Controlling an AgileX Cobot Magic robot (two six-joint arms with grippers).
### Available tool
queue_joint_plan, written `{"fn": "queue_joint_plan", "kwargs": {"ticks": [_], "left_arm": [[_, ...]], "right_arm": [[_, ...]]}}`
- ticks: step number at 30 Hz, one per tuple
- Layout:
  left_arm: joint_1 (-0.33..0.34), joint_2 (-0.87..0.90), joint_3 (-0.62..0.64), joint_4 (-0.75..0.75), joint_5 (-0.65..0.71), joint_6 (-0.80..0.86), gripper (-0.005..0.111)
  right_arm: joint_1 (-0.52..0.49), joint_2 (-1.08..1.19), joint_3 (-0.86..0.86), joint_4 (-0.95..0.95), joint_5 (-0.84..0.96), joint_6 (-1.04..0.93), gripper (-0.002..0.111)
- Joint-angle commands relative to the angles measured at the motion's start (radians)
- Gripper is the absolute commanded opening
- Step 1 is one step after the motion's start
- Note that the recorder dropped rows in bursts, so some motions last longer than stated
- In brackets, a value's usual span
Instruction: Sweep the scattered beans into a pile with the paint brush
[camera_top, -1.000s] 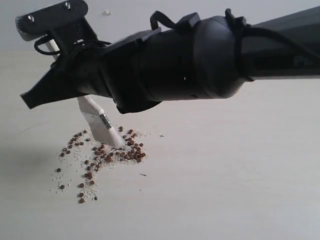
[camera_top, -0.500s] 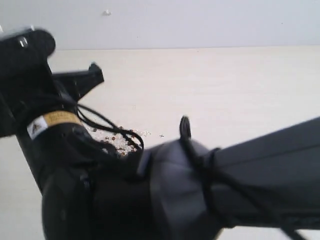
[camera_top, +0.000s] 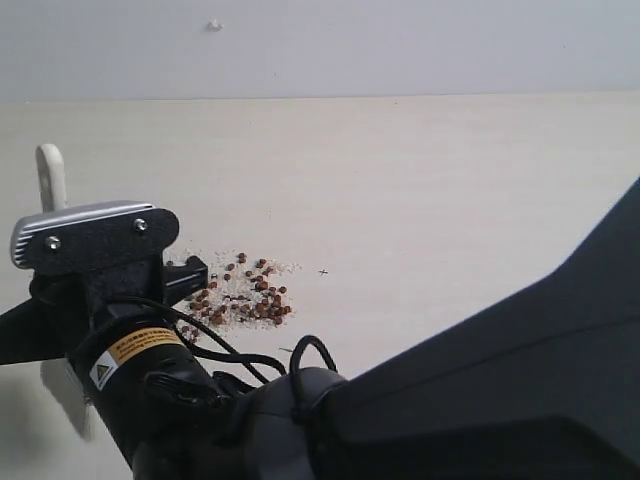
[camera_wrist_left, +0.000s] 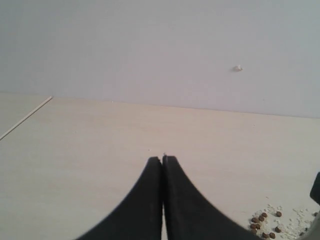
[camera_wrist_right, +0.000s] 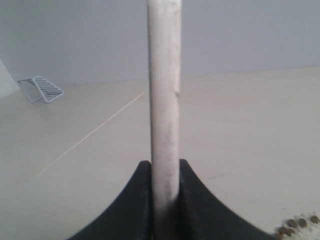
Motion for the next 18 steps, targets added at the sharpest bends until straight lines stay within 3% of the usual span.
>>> {"fn": "queue_joint_plan", "kwargs": {"ticks": [1,10,18], "left_arm": [[0.001,-0.007,-0.001,-0.005,0.004,0.000,0.000],[0.001,-0.007,-0.001,-0.005,0.004,0.000,0.000],[0.001,-0.007,-0.001,-0.005,0.004,0.000,0.000]], "right_arm": [[-0.010,0.023,-0.001,0.059,-0.040,0.024,0.000],[-0.034,0.080,-0.033,-0.009,-0.055,0.081,0.000],[-0.098,0.102,-0.101,-0.005,0.103,0.081,0.000]]}}
